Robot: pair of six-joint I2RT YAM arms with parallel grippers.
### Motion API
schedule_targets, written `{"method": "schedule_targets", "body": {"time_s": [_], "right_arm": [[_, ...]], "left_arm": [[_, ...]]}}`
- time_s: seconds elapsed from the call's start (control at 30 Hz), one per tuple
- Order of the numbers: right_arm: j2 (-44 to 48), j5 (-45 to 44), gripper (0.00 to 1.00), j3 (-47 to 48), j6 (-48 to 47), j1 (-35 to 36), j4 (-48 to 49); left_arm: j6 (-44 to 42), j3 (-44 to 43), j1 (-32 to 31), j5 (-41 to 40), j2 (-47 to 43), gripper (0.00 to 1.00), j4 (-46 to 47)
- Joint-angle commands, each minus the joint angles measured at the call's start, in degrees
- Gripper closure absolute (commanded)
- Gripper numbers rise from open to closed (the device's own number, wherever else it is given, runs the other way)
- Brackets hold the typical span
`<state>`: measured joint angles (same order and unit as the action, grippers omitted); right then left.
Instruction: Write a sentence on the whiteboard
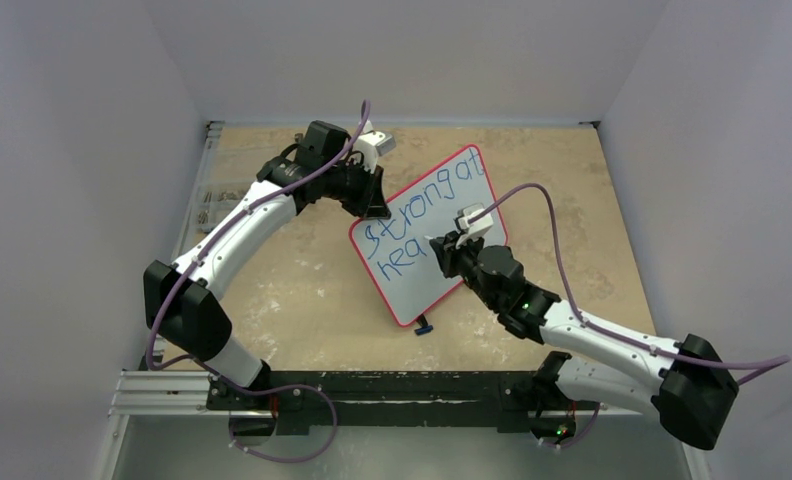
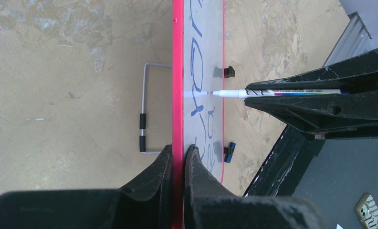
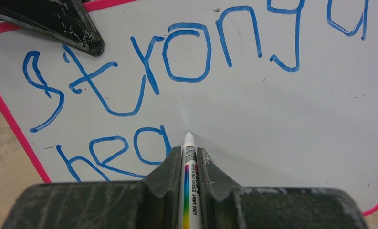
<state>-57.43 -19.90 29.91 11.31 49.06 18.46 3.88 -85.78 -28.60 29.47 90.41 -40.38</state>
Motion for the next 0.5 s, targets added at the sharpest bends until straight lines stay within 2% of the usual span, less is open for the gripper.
{"method": "schedule_targets", "body": {"time_s": [0.0,0.47], "right_arm": [[-0.78,1.31,1.00,1.85,-0.55,-0.37,3.62],[-3.33,1.72,1.00,4.63,-1.75,-0.37,5.80]], "left_arm": [[-5.52,1.14,-0.90,-7.96,0.13,1.00,-6.46],[-5.46,1.05,-0.95,-8.32,0.21,1.00,-6.54]]}}
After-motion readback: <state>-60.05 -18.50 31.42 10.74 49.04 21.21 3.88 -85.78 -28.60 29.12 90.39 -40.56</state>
